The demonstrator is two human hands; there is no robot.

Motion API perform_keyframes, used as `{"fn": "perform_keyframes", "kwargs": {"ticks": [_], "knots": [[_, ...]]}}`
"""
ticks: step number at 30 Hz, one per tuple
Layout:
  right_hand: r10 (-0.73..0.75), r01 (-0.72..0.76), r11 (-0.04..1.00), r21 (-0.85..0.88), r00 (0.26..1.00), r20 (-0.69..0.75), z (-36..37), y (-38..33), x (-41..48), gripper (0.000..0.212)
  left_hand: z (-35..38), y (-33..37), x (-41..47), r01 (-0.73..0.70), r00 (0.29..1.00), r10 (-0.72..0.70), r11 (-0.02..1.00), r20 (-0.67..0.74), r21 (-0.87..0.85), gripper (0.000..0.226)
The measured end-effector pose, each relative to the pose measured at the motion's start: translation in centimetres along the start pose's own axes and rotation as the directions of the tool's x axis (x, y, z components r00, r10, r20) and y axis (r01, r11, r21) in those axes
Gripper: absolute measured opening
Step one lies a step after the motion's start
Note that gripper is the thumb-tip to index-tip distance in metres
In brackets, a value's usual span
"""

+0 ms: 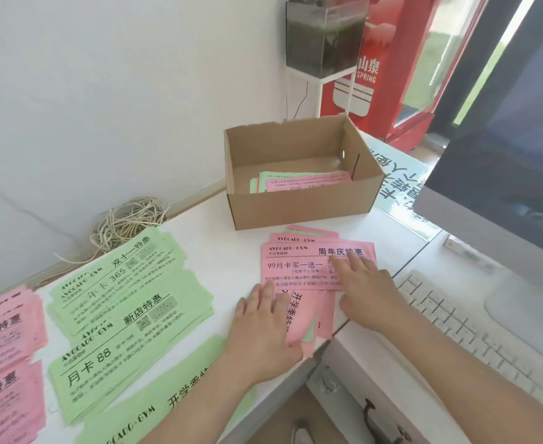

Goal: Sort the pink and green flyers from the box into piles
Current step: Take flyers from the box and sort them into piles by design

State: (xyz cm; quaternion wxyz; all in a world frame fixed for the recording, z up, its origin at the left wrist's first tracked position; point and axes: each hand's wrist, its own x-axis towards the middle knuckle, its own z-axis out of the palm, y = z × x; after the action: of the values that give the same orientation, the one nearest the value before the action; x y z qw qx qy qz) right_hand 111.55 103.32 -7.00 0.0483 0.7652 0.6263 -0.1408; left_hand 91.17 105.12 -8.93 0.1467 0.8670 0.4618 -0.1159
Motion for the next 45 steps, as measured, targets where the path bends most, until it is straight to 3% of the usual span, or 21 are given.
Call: {"fn": "perform_keyframes", "kwargs": {"ticks": [7,11,15,20,24,27,30,33,36,38,40,45], "knots": [[-0.179,0.141,0.952,-0.272,0.977,-0.119,0.0,0.4,1.8,0.035,-1.4,-0.7,0.4,0.025,1.0,-0.025,0.999,-0.008,-0.044,0.083],[-0.157,0.145,0.982,-0.12,0.982,-0.101,-0.1,1.1,1.4,0.026,-3.5,-0.2,3.3,-0.026,0.983,0.032,0.999,-0.182,0.032,0.075],[-0.087,0.122,0.962,0.244,0.985,-0.147,0.0,2.6,1.3,0.038,-4.9,0.6,8.1,-0.13,0.991,0.132,0.989,-0.02,0.075,0.095],[0.07,-0.077,0.949,0.305,0.997,0.033,-1.4,5.0,3.3,0.078,-5.4,0.9,9.7,-0.099,0.995,0.101,0.983,-0.003,0.154,0.102],[0.046,-0.088,0.94,0.33,0.99,0.133,-1.7,4.5,4.2,0.05,-5.4,1.6,9.5,-0.057,0.995,0.075,0.964,-0.059,0.259,0.095],[-0.013,-0.001,0.936,0.353,0.999,0.036,-1.7,4.1,3.8,0.026,-5.3,1.8,8.7,-0.043,0.982,0.096,0.951,-0.16,0.305,0.087],[-0.089,0.141,0.933,0.33,0.981,-0.17,-1.6,3.9,2.1,0.023,-4.6,1.6,7.3,-0.059,0.935,0.163,0.947,-0.315,0.315,0.076],[-0.274,0.336,0.936,0.108,0.884,-0.379,-1.2,3.6,-0.2,0.019,-3.8,0.9,5.9,-0.131,0.83,0.264,0.949,-0.492,0.288,0.062],[-0.366,0.439,0.897,0.051,0.801,-0.473,-0.3,3.8,-1.3,0.03,-3.9,0.3,3.9,-0.161,0.724,0.331,0.934,-0.605,0.318,0.04],[-0.378,0.454,0.891,0.034,0.779,-0.5,-0.1,3.9,-1.6,0.032,-4.3,0.1,2.7,-0.151,0.701,0.351,0.924,-0.621,0.352,0.024],[-0.371,0.45,0.893,0.024,0.764,-0.529,-0.3,4.0,-1.8,0.03,-5.1,-0.1,1.5,-0.142,0.705,0.354,0.919,-0.615,0.367,0.024],[-0.378,0.462,0.887,0.009,0.737,-0.56,-0.8,4.1,-2.4,0.009,-6.4,-1.4,0.7,-0.219,0.716,0.399,0.908,-0.573,0.358,0.011]]}}
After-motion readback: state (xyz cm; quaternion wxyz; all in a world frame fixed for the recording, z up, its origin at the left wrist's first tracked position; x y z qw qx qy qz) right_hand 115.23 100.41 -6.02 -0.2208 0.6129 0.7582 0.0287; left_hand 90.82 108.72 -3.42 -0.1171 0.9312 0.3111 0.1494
